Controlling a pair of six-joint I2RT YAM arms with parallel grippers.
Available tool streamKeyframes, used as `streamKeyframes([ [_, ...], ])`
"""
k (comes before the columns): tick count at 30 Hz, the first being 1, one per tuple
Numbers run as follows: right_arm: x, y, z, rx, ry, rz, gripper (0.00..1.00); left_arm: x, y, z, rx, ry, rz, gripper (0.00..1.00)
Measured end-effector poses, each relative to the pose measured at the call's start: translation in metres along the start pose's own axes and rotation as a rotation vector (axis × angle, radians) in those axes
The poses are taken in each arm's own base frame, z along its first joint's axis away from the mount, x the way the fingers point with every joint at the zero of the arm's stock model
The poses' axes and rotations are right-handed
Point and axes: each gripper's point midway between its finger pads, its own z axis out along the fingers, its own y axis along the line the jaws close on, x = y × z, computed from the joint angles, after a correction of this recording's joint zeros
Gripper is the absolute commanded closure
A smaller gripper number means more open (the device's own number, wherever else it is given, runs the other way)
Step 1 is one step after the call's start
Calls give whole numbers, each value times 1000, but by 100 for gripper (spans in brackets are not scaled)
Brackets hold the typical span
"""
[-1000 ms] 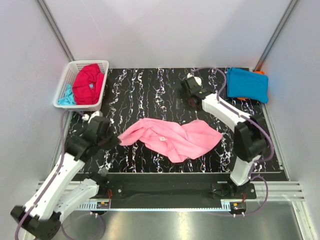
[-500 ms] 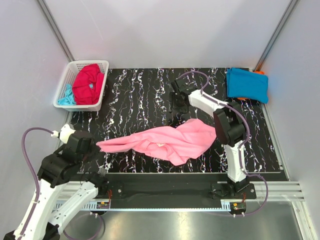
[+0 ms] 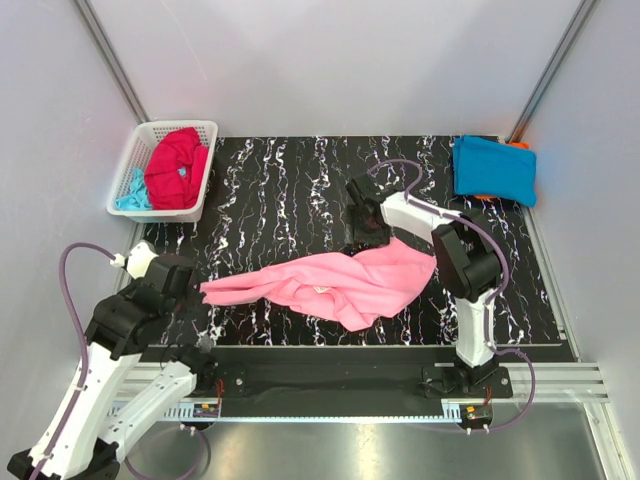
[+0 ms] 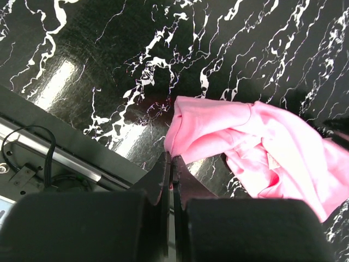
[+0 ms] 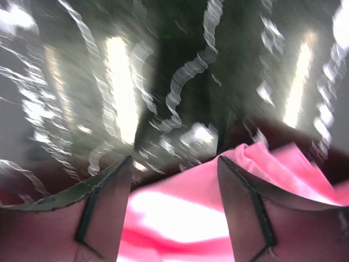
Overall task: Fold and stack the t-shirts
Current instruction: Flatten the tshirt out
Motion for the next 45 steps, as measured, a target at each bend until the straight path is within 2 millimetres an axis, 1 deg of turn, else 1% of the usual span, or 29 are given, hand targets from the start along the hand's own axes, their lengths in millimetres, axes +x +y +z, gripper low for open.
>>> streamKeyframes([
  [4,23,-23,-8,107,8,-27,27,3,-3,4,2,11,21,100],
  [7,31,-35,-12,168,13,-38,28,7,-3,8,-1,24,36,100],
  [8,32,-39,-14,184,12,-39,29,8,-3,9,-2,27,39,100],
  [9,34,-42,-15,198,9,-40,34,8,-3,10,-2,28,43,100],
  [10,34,-45,-18,211,7,-40,45,8,-4,10,0,28,45,100],
  [11,35,-48,-21,221,4,-44,75,8,-4,11,2,28,48,100],
  [12,36,-49,-25,227,2,-45,91,8,-4,11,3,28,48,100],
  [13,36,-50,-29,230,-3,-45,100,9,-4,11,4,27,51,100],
  [17,34,-44,-44,220,-31,-33,100,9,-5,12,6,27,54,100],
  [21,41,-38,-53,215,-31,-42,100,9,-6,14,9,25,57,100],
  [22,43,-38,-55,218,-29,-45,71,9,-7,15,11,25,58,100],
  [23,44,-37,-57,224,-31,-40,60,9,-7,15,11,25,59,100],
  [25,46,-39,-60,239,-36,-35,39,9,-7,15,11,24,63,100],
  [27,47,-44,-62,261,-41,-31,31,9,-7,15,12,24,66,100],
  [33,52,-57,-63,314,-43,-32,30,10,-6,16,12,25,75,100],
  [36,54,-59,-61,319,-42,-35,29,10,-6,17,12,27,77,100],
  [41,45,-59,-56,280,-52,-8,28,11,-6,17,14,29,78,100],
  [45,38,-70,-47,240,-35,49,28,11,-7,16,16,30,77,100],
])
